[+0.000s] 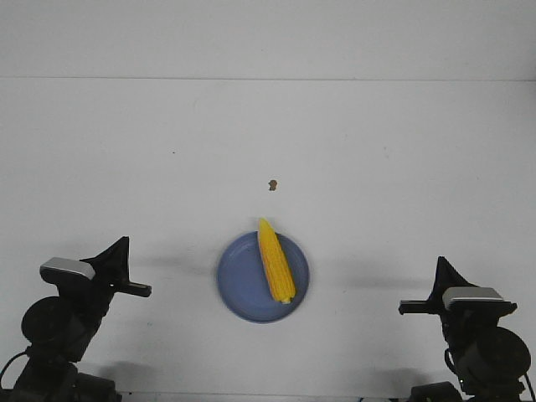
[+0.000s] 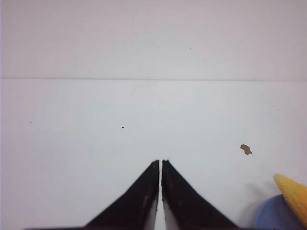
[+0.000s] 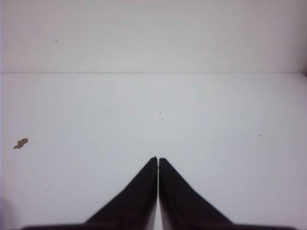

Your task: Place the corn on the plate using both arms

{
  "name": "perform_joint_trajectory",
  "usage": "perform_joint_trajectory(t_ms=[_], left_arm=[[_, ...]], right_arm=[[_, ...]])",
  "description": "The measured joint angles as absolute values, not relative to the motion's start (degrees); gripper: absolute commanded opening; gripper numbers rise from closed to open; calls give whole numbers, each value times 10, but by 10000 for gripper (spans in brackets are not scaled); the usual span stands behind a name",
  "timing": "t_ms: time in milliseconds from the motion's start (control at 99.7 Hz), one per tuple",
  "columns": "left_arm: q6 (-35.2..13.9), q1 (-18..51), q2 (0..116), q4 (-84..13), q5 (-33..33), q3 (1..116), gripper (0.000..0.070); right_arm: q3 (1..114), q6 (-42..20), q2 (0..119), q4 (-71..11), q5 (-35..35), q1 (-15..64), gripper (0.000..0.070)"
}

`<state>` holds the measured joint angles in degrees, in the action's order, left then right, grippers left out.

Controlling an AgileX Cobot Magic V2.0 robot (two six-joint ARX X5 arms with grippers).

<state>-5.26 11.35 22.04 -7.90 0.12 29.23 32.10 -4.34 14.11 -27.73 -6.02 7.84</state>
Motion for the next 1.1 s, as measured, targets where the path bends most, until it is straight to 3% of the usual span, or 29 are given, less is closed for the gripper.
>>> perform_joint_trajectory(t_ms=[371,783,1104], left_arm=[[-37,111,187,-74,1,276,16],[-14,76,3,-5,1,85,16],[-14,69,3,70,1,21,16]], right_arm=[[321,-43,141,-277,-60,78,10],[321,-43,141,-277,-60,78,10],[321,-43,141,-276,-60,78,10]])
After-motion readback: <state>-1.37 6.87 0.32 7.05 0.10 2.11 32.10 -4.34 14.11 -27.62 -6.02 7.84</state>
